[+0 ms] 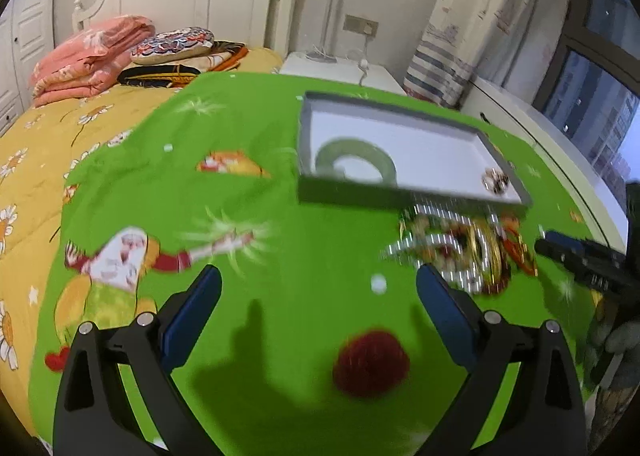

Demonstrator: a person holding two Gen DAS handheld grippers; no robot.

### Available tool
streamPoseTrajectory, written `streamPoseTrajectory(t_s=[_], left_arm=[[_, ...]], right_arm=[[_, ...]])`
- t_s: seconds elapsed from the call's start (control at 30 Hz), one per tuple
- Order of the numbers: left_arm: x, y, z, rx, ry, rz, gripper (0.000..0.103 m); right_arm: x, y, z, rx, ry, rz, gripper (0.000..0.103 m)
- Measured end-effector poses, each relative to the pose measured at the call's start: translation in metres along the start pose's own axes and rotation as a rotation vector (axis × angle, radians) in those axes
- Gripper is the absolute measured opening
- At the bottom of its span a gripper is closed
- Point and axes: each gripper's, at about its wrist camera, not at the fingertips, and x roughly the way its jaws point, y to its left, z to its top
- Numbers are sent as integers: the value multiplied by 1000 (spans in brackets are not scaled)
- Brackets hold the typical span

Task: Organize jewelry
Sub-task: 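Grasp the red rose ornament with the left tool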

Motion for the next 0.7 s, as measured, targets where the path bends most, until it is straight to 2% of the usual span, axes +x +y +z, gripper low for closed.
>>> streamPoseTrajectory(t_s=[0.13, 0.3, 0.37, 0.43, 0.7], left_arm=[[-9, -8, -28, 53, 7, -15, 95], [-10, -17, -53, 132, 14, 16, 95], [-9, -18, -55, 133, 11, 9, 95], [-6, -20, -52, 138, 17, 3, 89], [8, -31, -44, 181, 91, -27, 78]], right_arm=[[-2, 4, -8, -10, 0, 1, 52], [0, 3, -15, 8, 5, 2, 52], [0, 3, -14, 9, 6, 4, 52], [2, 5, -15, 4, 17, 2, 52], [7, 8, -13, -14, 42, 3, 52]])
